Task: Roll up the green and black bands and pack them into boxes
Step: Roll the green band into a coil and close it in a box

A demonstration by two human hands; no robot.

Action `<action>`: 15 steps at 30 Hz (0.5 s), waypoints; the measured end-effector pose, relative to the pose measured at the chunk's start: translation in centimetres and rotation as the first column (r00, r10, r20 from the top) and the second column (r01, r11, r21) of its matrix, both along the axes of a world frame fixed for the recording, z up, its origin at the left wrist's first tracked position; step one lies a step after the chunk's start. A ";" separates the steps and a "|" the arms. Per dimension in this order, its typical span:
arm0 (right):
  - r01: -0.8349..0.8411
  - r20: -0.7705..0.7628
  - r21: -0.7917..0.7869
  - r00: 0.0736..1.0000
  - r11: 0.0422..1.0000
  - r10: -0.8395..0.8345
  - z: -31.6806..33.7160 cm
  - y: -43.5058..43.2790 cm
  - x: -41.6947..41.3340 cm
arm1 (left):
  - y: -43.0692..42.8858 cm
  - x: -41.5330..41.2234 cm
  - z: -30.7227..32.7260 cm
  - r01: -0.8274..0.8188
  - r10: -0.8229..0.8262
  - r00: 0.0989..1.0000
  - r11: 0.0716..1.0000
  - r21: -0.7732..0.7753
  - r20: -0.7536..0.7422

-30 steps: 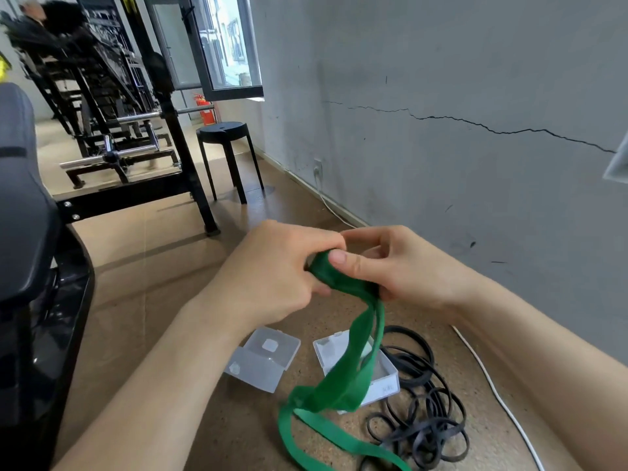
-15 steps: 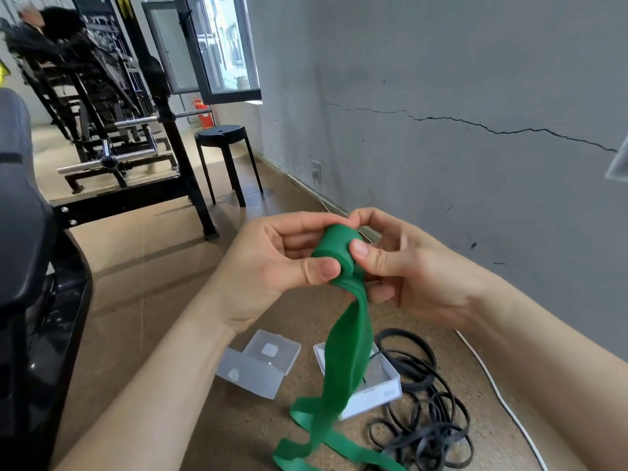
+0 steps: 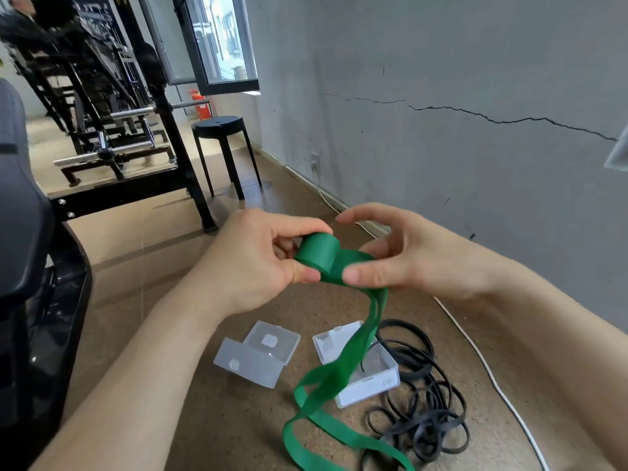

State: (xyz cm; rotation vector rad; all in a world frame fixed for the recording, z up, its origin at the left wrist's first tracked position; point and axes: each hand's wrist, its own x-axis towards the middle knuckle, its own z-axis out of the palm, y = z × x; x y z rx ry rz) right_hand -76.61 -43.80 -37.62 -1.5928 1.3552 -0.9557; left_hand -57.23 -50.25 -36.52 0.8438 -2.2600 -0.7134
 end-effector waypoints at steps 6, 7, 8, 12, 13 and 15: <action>0.149 0.060 -0.048 0.987 0.988 -0.146 -1.5 -0.8 1.3 | 0.1 -0.7 -0.6 0.106 -0.069 0.974 0.981 -0.164 0.217; 0.154 0.126 -0.043 0.981 0.987 -0.148 -1.6 -0.9 1.3 | 0.0 -0.6 -0.6 0.087 -0.056 0.981 0.982 -0.165 0.187; 0.161 0.193 -0.031 0.969 0.987 -0.152 -1.6 -1.0 1.2 | -0.2 -0.5 -0.6 0.071 -0.044 0.986 0.984 -0.166 0.161; 0.130 0.325 0.018 0.937 0.991 -0.129 -2.0 -1.3 1.0 | -0.2 -0.7 -0.7 0.077 -0.044 0.985 0.978 -0.192 0.167; 0.129 0.342 0.022 0.931 0.991 -0.129 -2.1 -1.3 1.0 | -0.1 -0.7 -0.8 0.076 -0.044 0.984 0.979 -0.187 0.170; 0.132 0.389 0.029 0.912 0.991 -0.132 -2.1 -1.4 1.1 | -0.2 -0.6 -0.8 0.066 -0.056 0.992 0.994 -0.086 0.112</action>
